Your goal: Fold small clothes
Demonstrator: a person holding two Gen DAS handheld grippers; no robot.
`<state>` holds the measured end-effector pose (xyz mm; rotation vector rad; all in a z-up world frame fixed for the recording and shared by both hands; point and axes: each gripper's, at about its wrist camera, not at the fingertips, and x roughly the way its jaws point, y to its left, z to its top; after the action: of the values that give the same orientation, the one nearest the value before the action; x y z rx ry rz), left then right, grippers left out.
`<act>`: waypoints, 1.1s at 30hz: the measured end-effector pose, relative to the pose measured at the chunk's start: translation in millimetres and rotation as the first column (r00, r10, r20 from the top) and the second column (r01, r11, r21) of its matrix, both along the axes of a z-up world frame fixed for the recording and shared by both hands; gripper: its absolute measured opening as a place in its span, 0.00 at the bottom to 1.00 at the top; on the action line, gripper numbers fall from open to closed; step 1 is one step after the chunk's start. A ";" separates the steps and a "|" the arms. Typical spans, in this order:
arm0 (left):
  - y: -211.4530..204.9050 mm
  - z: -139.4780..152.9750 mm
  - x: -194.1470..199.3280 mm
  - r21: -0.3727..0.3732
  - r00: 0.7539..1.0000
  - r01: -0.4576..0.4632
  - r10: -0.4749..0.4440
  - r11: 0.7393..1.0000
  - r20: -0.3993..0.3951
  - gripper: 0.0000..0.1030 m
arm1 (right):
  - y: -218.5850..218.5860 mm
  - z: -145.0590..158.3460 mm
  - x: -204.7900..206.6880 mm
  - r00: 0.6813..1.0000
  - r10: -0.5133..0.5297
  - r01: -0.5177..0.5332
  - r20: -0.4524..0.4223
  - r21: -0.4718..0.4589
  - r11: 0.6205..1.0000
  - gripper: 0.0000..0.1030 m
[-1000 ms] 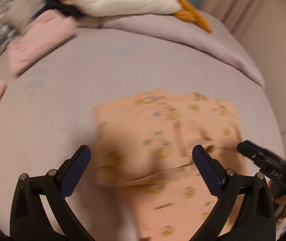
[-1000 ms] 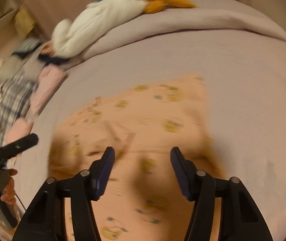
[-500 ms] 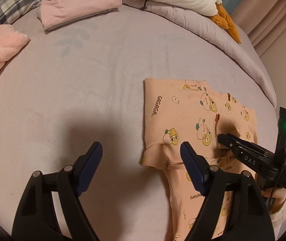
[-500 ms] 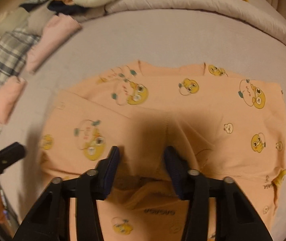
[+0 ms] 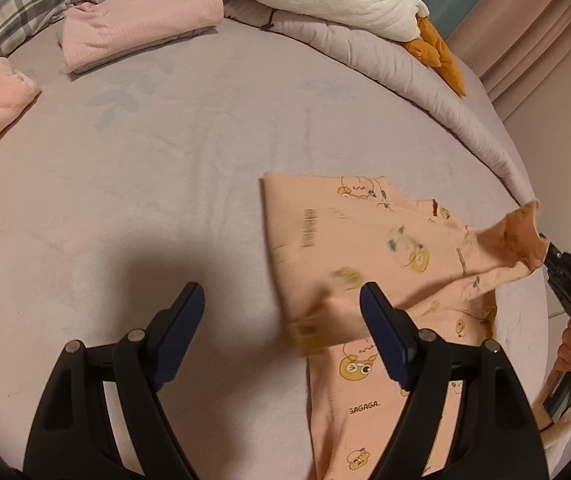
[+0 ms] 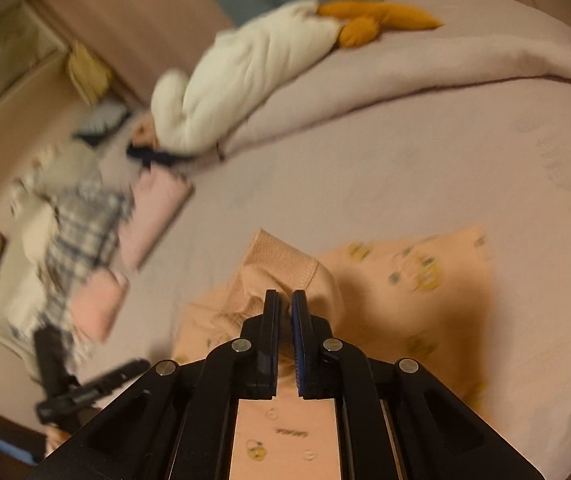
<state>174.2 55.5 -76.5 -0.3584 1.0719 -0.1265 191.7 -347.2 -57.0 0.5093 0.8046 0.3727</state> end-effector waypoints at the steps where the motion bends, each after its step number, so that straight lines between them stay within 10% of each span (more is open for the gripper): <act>1: -2.5 -2.1 1.6 0.002 1.000 0.003 -0.003 1.000 -0.005 0.77 | -10.4 -7.5 -3.8 1.000 -0.018 0.018 -0.011 0.020 1.000 0.07; 13: -31.3 -25.4 20.2 -0.014 0.996 0.056 -0.057 0.998 -0.073 0.65 | -95.9 -73.7 -40.9 0.943 -0.264 0.270 -0.202 0.004 0.963 0.08; 17: -38.2 -34.7 25.0 -0.055 0.992 0.067 -0.072 0.996 -0.099 0.53 | -90.2 -57.3 -45.5 0.953 -0.256 0.265 -0.163 0.035 0.964 0.48; 21: -45.7 -46.6 26.5 -0.043 0.988 0.081 -0.086 0.996 -0.132 0.35 | -76.7 -47.9 -44.6 0.967 -0.218 0.225 -0.131 0.040 0.974 0.51; 25: -49.4 -46.6 23.4 0.001 0.990 0.086 -0.085 0.996 -0.116 0.33 | -59.9 -59.4 -31.8 0.958 -0.231 0.226 -0.172 -0.048 0.973 0.50; 28: -51.8 -46.8 22.4 0.035 0.989 0.097 -0.093 0.995 -0.118 0.32 | -56.3 -65.2 -29.3 0.943 -0.276 0.255 -0.185 -0.130 0.958 0.08; 33: -55.7 -47.1 18.5 0.089 0.990 0.106 -0.096 0.990 -0.107 0.32 | -61.1 -52.8 -50.8 0.962 -0.257 0.247 -0.086 -0.113 0.962 0.07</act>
<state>192.6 -0.3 -123.7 -0.2270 1.1932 -0.1481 140.9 -408.2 -109.8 0.5316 0.8389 0.0698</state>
